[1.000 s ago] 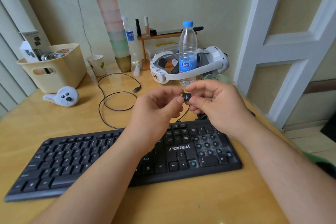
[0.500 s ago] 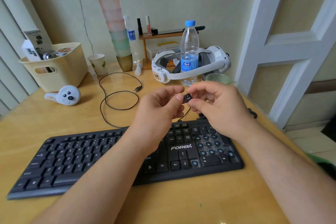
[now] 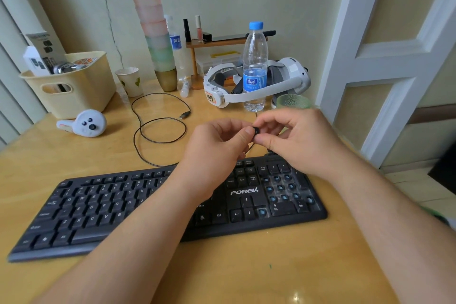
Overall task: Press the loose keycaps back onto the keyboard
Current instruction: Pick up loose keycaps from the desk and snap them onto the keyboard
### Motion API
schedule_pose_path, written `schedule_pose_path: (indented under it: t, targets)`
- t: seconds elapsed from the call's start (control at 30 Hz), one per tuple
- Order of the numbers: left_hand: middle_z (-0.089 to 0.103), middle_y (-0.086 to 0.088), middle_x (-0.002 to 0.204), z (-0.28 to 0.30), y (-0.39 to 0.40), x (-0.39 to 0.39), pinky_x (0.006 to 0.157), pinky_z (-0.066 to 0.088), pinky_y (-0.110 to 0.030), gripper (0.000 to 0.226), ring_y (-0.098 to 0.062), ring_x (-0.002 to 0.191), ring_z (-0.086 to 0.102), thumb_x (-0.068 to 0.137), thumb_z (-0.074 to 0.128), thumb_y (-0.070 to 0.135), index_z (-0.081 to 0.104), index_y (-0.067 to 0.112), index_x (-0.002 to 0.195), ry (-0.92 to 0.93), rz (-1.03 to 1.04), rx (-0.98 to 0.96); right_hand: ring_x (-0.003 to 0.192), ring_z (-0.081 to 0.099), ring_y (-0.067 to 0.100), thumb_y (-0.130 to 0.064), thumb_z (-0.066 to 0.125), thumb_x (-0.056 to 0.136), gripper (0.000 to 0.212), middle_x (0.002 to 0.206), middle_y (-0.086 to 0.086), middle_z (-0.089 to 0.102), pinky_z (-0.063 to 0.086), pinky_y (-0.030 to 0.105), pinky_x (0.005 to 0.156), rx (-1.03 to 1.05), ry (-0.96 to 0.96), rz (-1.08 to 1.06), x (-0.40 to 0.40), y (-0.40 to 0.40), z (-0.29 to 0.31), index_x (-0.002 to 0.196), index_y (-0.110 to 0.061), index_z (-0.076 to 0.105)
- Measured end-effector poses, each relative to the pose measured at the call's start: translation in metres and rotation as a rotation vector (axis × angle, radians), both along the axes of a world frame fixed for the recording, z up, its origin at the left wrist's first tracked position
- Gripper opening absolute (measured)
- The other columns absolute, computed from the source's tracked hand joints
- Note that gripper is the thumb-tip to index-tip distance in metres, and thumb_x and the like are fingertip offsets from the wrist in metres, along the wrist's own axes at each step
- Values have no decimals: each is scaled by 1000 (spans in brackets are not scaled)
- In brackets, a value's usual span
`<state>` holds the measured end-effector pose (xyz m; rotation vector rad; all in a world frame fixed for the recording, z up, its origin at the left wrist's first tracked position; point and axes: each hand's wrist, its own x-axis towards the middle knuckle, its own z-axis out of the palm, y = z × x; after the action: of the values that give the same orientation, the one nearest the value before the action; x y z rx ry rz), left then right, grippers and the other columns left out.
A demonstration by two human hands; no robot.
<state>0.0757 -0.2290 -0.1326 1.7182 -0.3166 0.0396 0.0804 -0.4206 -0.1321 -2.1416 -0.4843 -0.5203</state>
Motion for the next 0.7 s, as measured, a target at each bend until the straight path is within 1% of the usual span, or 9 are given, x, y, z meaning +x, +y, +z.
schedule_pose_path:
  t: [0.13,0.2,0.27,0.33,0.37,0.4,0.47,0.53,0.7]
  targets:
    - [79,-1,87,-2,-3,-4,87,63,-47,6,-13,78,72,99,71,26,76,25,99,-16,-4,54,77,68,4,-26,88,79,18,80,-12,73,54,17,71,-175,114,19,-5,-6,24,90,-34,77]
    - [79,5,88,-4,-5,-6,89,62,-46,7,-10,83,74,100,68,26,75,28,101,-39,-30,97,76,67,0,-27,88,79,17,81,-16,73,51,12,69,-263,184,33,-10,-13,38,89,-34,76]
    - [77,15,92,-5,-5,-8,85,59,-34,13,-3,82,70,102,65,26,75,34,105,-135,-53,232,73,65,-3,-29,88,79,17,83,-20,72,51,13,69,-327,272,40,-15,-24,45,88,-35,75]
    - [75,21,103,-4,-5,-12,78,49,-14,25,4,79,62,103,60,21,75,38,112,-249,-55,433,72,64,-2,-30,88,80,16,82,-19,72,55,22,73,-407,361,26,-17,-36,43,88,-35,75]
    - [73,21,109,-3,-6,-13,78,44,-8,33,6,83,59,102,56,15,74,39,116,-293,-56,530,71,64,1,-31,88,80,15,82,-17,72,57,27,75,-467,403,17,-19,-41,40,89,-35,76]
    - [72,18,113,-4,-6,-14,81,42,-7,43,4,91,58,99,53,7,74,39,117,-326,-64,610,72,64,4,-34,87,80,14,81,-15,72,58,33,75,-528,435,10,-20,-43,36,89,-35,76]
    - [69,12,118,-6,-5,-13,97,44,-23,59,-10,112,53,90,48,-5,75,40,116,-365,-76,730,72,64,9,-37,86,81,13,80,-12,70,58,39,76,-604,462,1,-22,-45,32,89,-36,76]
    - [68,10,120,-7,-4,-10,102,47,-36,67,-18,118,49,84,45,-9,75,44,115,-370,-61,805,70,62,6,-39,86,81,13,78,-12,68,57,35,73,-623,462,-3,-23,-44,30,88,-37,76]
    - [67,9,119,-9,-1,-8,102,44,-36,65,-21,115,47,87,45,-4,75,47,113,-355,-105,847,62,57,-2,-37,86,81,12,73,-13,66,48,24,64,-665,463,-14,-21,-33,24,86,-34,75]
